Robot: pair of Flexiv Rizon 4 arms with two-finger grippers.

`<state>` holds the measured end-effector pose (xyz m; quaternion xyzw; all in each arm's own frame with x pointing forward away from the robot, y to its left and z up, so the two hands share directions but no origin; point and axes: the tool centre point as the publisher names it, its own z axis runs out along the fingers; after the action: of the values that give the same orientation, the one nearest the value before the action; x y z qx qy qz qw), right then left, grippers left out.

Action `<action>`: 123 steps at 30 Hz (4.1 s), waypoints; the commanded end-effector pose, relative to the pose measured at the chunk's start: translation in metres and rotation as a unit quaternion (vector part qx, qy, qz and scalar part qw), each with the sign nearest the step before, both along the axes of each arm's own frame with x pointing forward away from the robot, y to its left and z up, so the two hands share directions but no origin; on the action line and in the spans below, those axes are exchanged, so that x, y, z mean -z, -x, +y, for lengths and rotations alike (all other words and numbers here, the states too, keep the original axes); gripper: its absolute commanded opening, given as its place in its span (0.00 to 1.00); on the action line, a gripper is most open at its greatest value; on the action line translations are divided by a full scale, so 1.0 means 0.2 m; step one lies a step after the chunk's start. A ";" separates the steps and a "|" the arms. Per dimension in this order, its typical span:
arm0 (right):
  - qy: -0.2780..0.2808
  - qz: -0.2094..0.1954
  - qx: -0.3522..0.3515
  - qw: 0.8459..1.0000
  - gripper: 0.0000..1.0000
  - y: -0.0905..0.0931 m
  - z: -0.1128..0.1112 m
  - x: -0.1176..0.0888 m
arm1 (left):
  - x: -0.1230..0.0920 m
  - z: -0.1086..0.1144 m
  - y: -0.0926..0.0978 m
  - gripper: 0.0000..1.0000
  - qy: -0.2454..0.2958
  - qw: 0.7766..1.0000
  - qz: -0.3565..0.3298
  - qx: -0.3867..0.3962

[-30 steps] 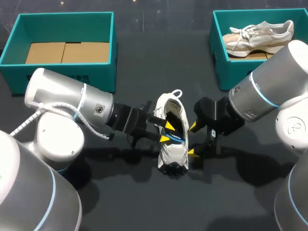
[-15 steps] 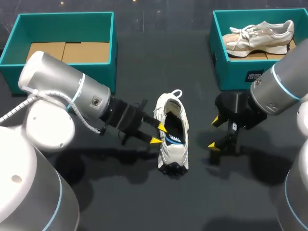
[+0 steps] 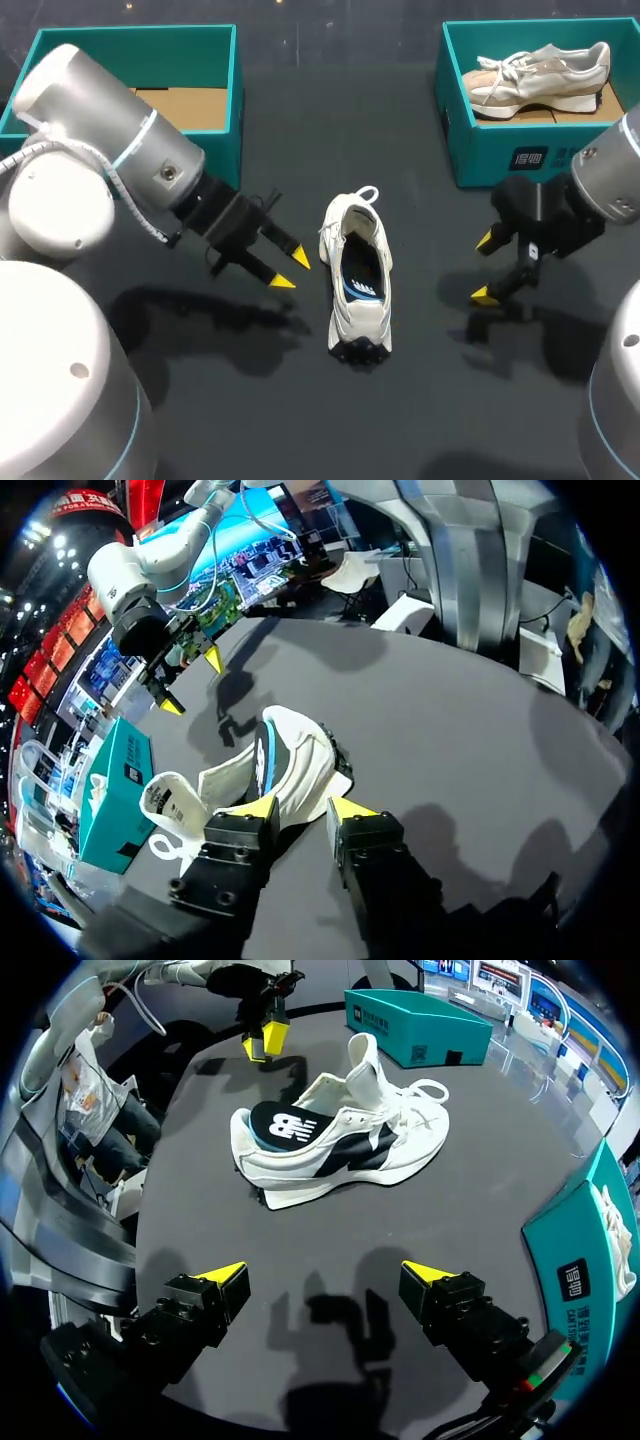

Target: Take the shoe out of the shoebox, open the shoe tongue, remove and reinsert the insole, then place the shoe into the shoebox

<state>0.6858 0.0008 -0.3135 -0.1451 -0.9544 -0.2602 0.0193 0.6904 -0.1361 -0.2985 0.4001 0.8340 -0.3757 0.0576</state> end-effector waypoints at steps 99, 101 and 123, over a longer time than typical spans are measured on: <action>-0.002 -0.005 0.039 0.999 1.00 -0.06 -0.46 -0.12 | 0.18 -0.32 0.01 0.00 -0.196 0.879 -0.138 0.413; -0.002 -0.005 0.039 0.999 1.00 -0.06 -0.46 -0.12 | 0.14 -0.31 0.01 0.00 -0.189 0.879 -0.144 0.413; -0.002 -0.005 0.039 0.999 1.00 -0.06 -0.46 -0.12 | 0.26 -0.45 0.00 0.00 -0.196 0.873 -0.130 0.427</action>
<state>0.6997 -0.0911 -0.2892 -0.1805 -0.9475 -0.2641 0.0063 0.6858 -0.2223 -0.3505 0.7658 0.6239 -0.1361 -0.0762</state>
